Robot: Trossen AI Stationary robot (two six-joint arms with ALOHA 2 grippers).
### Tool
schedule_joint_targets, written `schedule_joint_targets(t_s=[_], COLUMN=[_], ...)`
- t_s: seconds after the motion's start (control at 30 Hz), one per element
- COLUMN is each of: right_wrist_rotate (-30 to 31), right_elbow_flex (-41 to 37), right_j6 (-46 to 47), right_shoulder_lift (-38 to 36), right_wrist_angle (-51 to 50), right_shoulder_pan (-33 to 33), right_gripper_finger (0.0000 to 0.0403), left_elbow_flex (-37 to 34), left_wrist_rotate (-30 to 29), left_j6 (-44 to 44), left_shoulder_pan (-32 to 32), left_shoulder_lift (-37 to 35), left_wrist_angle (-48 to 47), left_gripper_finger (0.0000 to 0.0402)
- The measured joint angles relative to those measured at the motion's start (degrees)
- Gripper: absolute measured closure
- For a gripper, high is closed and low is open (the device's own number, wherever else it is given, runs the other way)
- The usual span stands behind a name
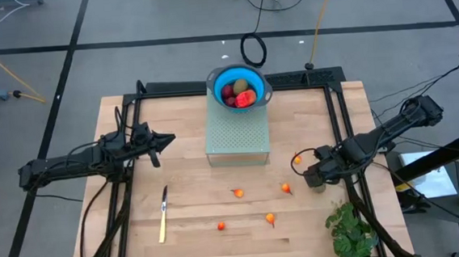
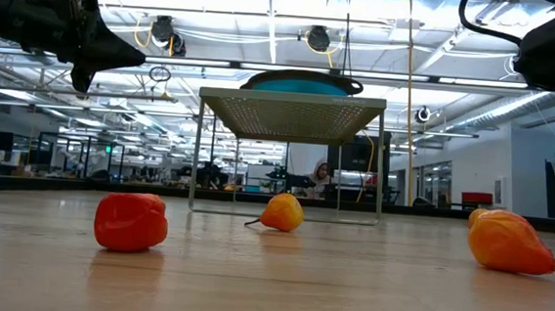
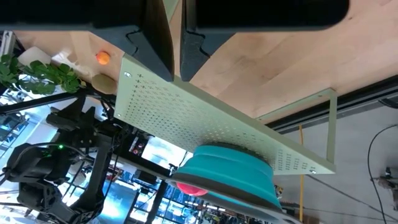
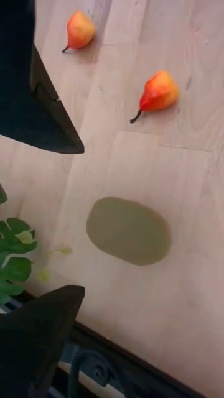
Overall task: Pick & Place Fruit
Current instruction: Put the brown kiwi into the blue strainer bowl on the shelf
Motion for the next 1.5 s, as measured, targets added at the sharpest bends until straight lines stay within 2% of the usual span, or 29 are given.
schedule_joint_targets(t_s=[0.17,0.43,1.03,1.17,1.5], right_wrist_rotate=[-0.21,-0.29,0.98,0.84,-1.51], right_elbow_flex=[-1.97,-10.93,-22.72,-22.77,-22.7], right_j6=[3.29,9.72,11.02,11.0,10.45], right_shoulder_lift=[0.02,0.04,-0.14,-0.11,-0.02], right_wrist_angle=[2.71,10.53,26.93,26.64,26.06], right_shoulder_pan=[0.0,0.01,0.0,0.0,0.0], right_gripper_finger=[0.0049,0.005,0.0053,0.0078,0.0177], left_elbow_flex=[0.0,0.0,0.0,0.0,0.0], left_wrist_rotate=[-0.02,-0.04,-0.55,-0.53,-0.52], left_j6=[0.0,0.0,-0.09,-0.31,-0.3], left_shoulder_pan=[0.0,0.0,0.0,0.0,0.0], left_shoulder_lift=[0.0,0.02,0.02,0.02,0.02], left_wrist_angle=[0.0,-0.02,0.0,0.01,0.02], left_gripper_finger=[0.0376,0.0376,0.0376,0.0376,0.0376])
